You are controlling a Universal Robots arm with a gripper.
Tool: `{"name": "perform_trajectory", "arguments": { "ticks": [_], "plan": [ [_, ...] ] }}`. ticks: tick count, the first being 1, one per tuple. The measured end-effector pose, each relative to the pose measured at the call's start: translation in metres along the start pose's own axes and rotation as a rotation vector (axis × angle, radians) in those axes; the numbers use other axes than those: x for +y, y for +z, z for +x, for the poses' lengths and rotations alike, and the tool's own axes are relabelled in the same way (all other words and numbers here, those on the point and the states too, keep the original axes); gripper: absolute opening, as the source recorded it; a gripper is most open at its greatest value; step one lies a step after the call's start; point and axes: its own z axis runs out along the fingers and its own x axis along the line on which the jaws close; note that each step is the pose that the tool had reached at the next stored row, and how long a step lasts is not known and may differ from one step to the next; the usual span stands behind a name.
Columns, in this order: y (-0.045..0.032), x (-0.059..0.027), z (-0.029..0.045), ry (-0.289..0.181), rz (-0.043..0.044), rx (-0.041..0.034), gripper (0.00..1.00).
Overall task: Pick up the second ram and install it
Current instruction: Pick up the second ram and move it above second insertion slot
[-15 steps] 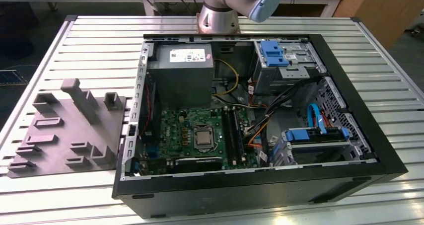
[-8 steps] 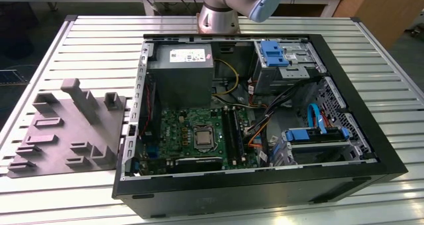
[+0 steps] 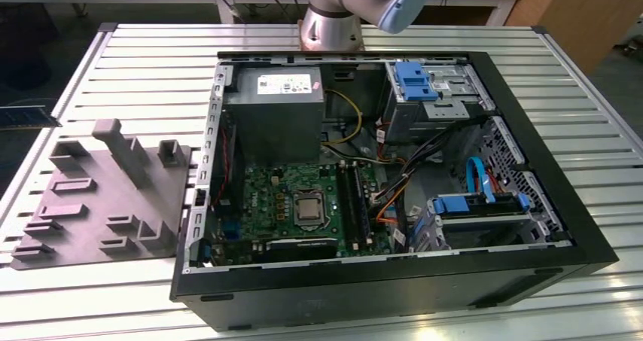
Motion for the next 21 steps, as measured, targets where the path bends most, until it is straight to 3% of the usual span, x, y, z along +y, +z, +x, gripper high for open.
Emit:
{"name": "perform_trajectory", "arguments": {
  "ticks": [21],
  "plan": [
    [0.0007, -0.0672, 0.0004, 0.000, 0.0000, 0.0001, 0.12]
  ]
}}
